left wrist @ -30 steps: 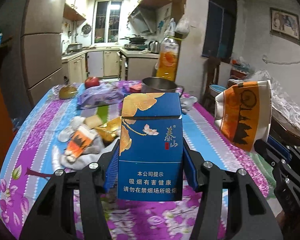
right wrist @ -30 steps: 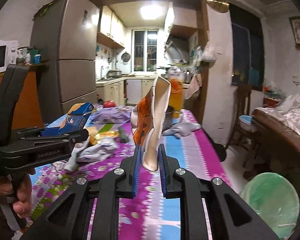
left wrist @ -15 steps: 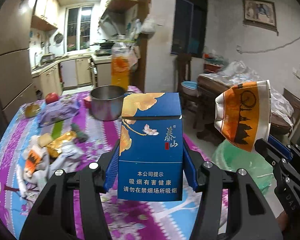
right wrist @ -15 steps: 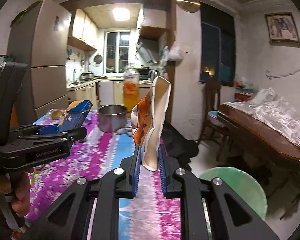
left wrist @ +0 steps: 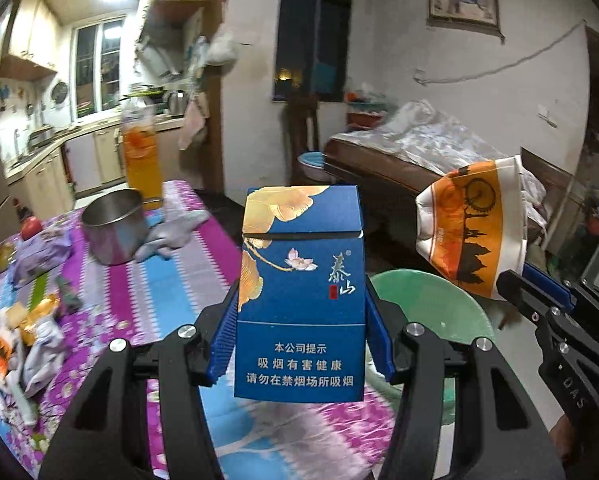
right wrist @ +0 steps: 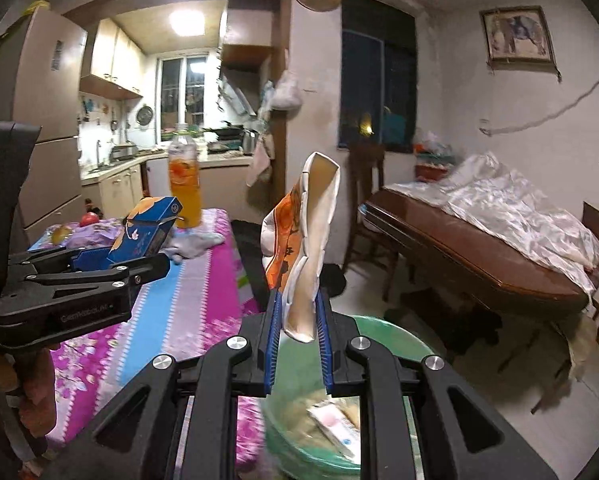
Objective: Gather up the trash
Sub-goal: 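Carry the pack and orange bag over the green bin and release both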
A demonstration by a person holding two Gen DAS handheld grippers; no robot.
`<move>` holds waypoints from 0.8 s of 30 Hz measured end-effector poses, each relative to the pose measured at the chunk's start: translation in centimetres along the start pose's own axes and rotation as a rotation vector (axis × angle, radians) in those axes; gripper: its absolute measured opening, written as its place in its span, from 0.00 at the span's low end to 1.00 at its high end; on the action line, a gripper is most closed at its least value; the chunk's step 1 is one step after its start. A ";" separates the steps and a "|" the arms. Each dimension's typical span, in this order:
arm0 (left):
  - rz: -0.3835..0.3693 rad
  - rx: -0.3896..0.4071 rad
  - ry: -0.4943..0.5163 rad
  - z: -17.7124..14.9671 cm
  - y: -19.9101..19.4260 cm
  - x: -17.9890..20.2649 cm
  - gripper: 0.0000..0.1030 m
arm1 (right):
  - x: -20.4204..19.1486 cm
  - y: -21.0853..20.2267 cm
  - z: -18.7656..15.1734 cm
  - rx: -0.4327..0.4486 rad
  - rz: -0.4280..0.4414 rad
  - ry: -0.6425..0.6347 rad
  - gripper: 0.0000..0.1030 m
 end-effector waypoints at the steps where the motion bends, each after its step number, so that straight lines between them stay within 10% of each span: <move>1: -0.011 -0.009 0.007 0.0 0.5 0.8 0.52 | 0.8 0.1 -0.2 -0.009 -0.010 0.002 0.17; 24: -0.075 -0.205 0.095 -4.1 9.9 9.5 0.52 | 9.5 8.1 -9.3 -0.378 -0.053 0.014 0.18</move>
Point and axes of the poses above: each gripper's, at about its wrist camera, not at the fingertips, and y roughly the way its jaws point, x to its right, z to its top, the point moved 7 cm from there along y, roughly the way its jaws point, and after that the axes turned 3 degrees about -y, right-handed, at the moved point
